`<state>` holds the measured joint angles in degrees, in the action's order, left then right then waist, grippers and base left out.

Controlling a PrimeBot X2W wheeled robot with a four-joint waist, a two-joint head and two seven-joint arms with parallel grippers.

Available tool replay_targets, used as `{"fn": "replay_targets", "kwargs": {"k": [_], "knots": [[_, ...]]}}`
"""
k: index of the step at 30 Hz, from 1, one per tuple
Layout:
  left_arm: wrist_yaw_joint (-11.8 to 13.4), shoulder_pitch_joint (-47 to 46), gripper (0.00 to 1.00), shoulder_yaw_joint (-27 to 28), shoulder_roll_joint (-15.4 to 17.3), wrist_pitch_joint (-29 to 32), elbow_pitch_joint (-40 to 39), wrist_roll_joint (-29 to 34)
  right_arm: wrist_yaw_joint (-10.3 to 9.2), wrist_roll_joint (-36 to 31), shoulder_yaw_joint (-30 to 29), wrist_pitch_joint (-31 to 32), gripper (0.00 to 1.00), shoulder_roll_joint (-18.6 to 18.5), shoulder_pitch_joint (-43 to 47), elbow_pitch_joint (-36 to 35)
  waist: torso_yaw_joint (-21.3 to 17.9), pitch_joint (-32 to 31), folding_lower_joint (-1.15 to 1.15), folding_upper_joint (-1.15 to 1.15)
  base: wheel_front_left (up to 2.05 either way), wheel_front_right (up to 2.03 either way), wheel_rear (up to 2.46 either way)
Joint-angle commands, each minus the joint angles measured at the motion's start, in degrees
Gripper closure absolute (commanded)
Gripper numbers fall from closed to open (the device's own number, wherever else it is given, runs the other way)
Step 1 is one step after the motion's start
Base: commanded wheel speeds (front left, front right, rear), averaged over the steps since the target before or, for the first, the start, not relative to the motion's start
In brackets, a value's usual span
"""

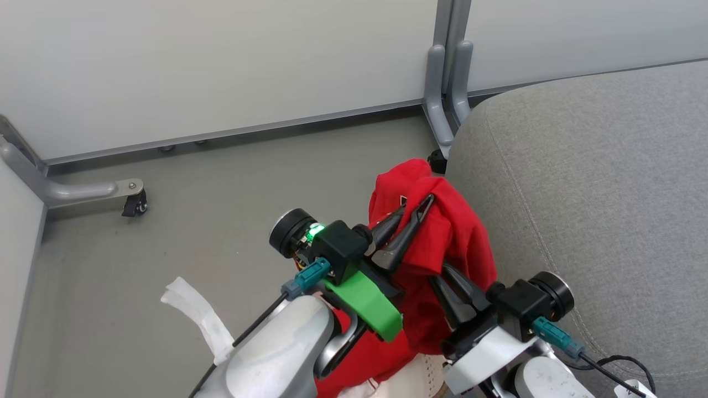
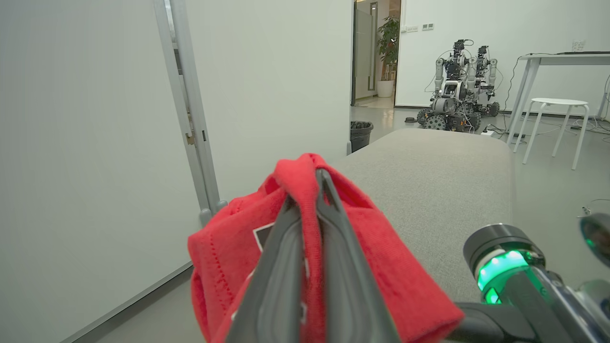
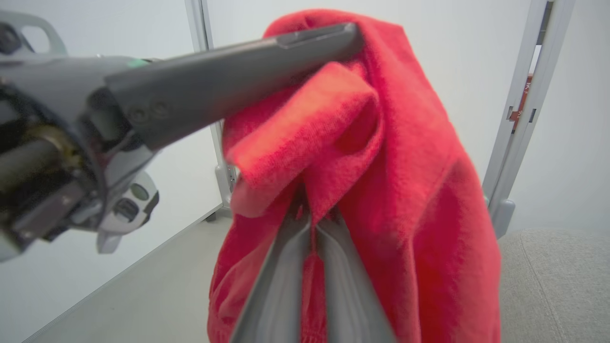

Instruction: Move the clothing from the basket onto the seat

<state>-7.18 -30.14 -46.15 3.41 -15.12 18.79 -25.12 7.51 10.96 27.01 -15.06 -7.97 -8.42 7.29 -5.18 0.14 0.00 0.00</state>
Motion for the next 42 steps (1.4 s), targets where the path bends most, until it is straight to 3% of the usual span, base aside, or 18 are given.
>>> {"fn": "replay_targets", "kwargs": {"k": [1,22,42], "knots": [[0.14,-0.1,0.0,0.43,0.2,-0.05,-0.13,0.08,-0.04,-0.1,-0.21,-0.18,1.0,0.04,0.56,-0.25,0.0,0.08,0.0,0.0,0.0,0.0,0.0],[-0.03,0.44,0.0,2.48,-0.18,-0.04,0.37,1.83,-0.04,-1.15,-3.91,-0.18,1.0,-0.41,1.22,-0.98,-2.21,1.38,0.0,0.0,0.0,0.0,0.0],[-0.3,0.29,0.0,3.2,1.34,-0.04,0.63,3.21,-0.04,-4.21,-13.44,-0.18,1.0,0.94,5.74,-7.51,-20.4,7.19,0.0,0.0,0.0,0.0,0.0]]}}
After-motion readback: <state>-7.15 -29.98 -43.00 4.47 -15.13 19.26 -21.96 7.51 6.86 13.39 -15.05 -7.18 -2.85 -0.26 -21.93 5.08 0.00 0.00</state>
